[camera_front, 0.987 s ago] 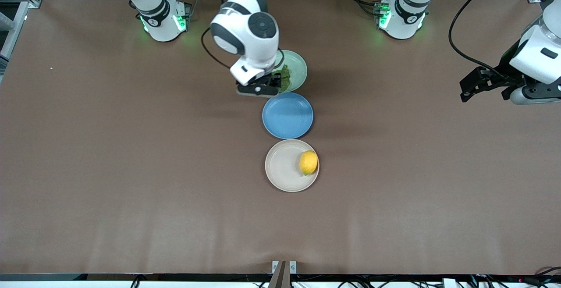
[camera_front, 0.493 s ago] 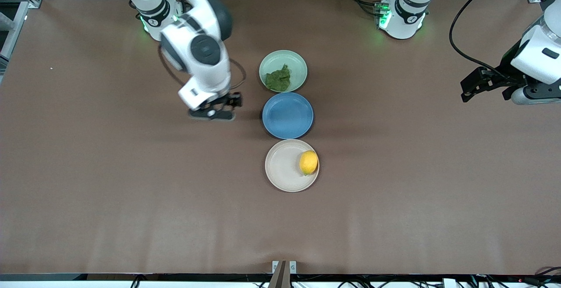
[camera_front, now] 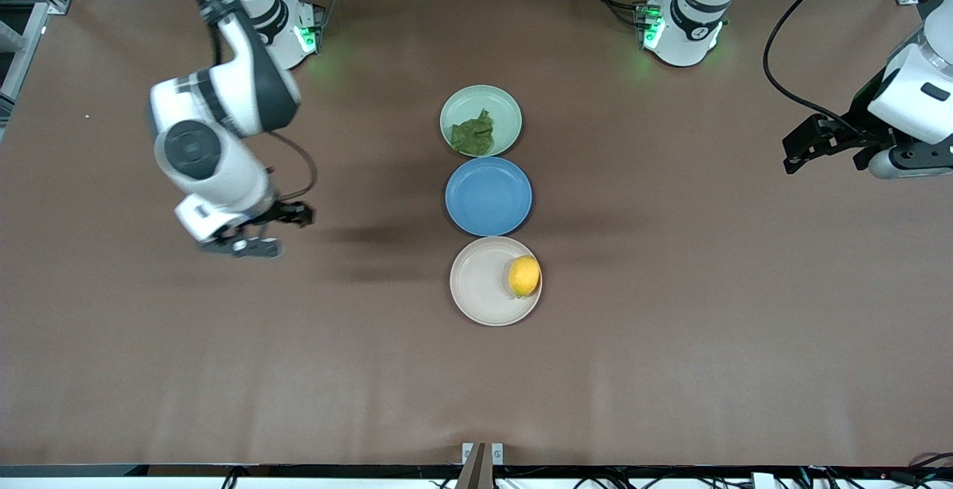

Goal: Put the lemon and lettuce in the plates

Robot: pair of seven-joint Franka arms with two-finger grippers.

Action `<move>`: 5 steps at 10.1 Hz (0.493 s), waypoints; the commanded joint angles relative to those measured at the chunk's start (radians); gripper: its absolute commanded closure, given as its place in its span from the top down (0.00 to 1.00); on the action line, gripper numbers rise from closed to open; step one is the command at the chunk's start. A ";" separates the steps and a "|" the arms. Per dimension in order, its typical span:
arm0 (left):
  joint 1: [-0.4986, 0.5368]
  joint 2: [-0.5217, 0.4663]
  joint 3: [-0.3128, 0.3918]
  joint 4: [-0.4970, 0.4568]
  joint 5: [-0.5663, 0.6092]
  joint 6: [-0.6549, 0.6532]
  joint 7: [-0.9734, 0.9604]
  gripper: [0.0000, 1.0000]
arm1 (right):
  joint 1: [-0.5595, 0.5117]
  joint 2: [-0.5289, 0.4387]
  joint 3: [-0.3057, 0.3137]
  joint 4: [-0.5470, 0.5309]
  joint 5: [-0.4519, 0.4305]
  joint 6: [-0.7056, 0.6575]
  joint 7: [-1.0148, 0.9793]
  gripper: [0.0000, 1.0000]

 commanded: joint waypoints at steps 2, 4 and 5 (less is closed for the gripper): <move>0.004 0.001 0.002 0.005 -0.019 -0.011 0.027 1.00 | -0.084 0.024 -0.055 0.060 0.058 -0.004 -0.156 1.00; 0.006 0.001 0.002 0.005 -0.017 -0.011 0.027 1.00 | -0.092 0.025 -0.139 0.063 0.118 0.003 -0.269 1.00; 0.004 0.001 0.002 0.005 -0.017 -0.011 0.027 1.00 | -0.093 0.025 -0.161 0.063 0.119 0.002 -0.300 1.00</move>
